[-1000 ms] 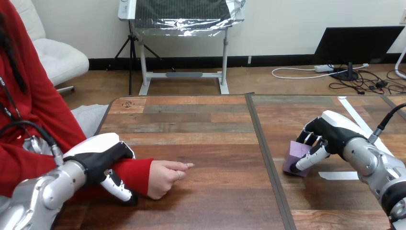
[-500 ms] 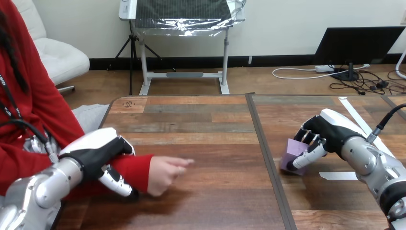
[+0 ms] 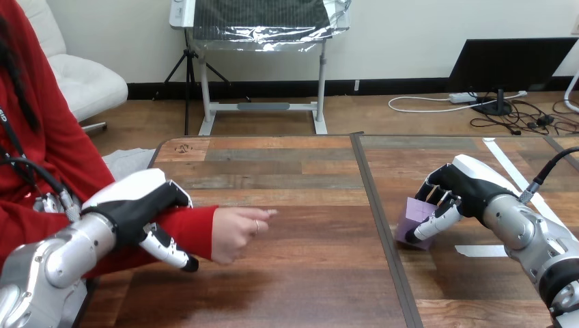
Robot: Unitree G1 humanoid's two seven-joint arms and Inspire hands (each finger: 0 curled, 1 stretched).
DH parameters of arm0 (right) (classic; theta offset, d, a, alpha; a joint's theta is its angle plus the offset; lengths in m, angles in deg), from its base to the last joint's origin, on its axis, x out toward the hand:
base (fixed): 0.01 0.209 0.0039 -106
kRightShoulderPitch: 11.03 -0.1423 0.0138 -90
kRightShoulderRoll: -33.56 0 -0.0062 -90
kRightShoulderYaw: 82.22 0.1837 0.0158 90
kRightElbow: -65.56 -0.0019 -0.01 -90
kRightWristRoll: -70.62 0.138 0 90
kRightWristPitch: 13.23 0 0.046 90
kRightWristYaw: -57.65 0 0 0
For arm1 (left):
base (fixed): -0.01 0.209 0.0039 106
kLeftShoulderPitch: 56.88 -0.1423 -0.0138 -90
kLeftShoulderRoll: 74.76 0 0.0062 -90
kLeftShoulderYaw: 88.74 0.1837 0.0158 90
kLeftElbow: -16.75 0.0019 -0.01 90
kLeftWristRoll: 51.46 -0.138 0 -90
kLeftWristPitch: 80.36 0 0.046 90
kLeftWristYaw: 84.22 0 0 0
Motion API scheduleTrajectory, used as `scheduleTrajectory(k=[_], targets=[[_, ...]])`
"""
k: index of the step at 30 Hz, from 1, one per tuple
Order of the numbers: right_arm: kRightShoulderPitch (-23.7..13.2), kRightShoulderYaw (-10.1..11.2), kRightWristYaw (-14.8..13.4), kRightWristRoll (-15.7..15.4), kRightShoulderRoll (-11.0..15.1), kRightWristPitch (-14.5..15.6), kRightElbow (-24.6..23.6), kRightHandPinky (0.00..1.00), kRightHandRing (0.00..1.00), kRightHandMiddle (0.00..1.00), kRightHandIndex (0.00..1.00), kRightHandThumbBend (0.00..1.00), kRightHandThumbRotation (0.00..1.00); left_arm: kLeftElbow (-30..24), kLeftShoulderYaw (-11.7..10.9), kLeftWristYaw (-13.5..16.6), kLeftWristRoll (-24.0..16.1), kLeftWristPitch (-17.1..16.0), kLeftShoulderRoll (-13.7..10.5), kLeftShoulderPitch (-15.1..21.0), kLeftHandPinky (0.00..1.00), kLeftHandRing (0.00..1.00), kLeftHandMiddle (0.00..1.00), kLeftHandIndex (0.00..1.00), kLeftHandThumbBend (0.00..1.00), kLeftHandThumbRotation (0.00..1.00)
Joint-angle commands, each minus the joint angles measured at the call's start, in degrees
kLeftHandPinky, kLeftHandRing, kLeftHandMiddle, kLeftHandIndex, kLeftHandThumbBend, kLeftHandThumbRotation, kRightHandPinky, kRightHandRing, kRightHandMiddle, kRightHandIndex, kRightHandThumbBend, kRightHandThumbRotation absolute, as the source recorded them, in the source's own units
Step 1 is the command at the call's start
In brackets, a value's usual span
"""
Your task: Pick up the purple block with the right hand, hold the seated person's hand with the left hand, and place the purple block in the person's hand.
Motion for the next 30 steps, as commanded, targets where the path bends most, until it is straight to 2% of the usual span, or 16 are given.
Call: scheduleTrajectory(k=[1,18,30], targets=[[-4.56,0.27,-0.83,0.18,-0.57,-1.13,-2.88,0.5,0.54,0.55,0.51,0.79,0.0,-5.86,-3.35,0.83,1.6,-0.55,-1.18,7.25,0.27,0.33,0.4,0.42,0.78,0.0],[-4.83,0.61,0.08,0.89,-1.07,-4.14,-4.37,0.44,0.49,0.52,0.49,0.8,0.0,-5.94,-3.64,0.93,2.46,0.11,0.14,9.95,0.25,0.32,0.39,0.41,0.78,0.0],[-4.77,1.62,1.06,2.65,-2.04,-6.23,-6.44,0.42,0.46,0.5,0.48,0.8,0.0,-4.78,-2.82,1.09,2.05,0.41,1.53,12.45,0.25,0.31,0.38,0.4,0.78,0.0]])
